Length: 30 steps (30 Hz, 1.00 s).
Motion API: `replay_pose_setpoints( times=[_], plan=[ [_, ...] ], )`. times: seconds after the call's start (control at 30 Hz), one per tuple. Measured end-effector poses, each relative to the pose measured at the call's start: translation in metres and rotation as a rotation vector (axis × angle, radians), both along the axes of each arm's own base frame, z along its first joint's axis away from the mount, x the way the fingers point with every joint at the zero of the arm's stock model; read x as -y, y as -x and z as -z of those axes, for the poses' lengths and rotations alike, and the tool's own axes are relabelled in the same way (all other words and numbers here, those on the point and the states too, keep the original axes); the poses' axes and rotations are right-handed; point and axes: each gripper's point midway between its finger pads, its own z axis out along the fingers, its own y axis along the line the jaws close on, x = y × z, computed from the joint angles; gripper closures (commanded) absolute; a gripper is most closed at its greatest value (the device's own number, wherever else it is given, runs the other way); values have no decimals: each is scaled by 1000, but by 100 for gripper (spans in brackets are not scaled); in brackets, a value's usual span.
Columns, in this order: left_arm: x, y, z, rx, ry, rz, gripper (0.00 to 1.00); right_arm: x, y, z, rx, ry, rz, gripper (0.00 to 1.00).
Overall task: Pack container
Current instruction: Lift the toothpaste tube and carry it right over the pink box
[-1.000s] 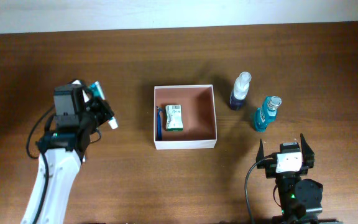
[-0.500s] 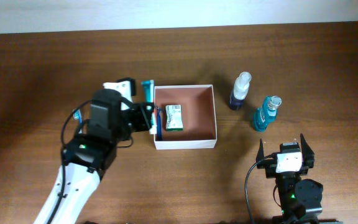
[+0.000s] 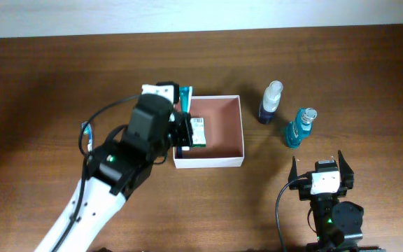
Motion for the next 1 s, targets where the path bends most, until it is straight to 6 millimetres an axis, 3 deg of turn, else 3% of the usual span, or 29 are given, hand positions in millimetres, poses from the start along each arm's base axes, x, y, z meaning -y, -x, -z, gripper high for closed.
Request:
replay_pose_setpoints(
  times=[0.2,0.4,0.73,1.0],
  plan=[
    [14,-20,13,-67,-91,-14,93,0,0,0,0,0,0,2],
    [17,-37,61,-147,-206,-46,93,0,0,0,0,0,0,1],
    [10,-44,94,-198,-290,-81,92,0,0,0,0,0,0,2],
    [9,-47,134,-275,-360,-83,92,0,0,0,0,0,0,2]
  ],
)
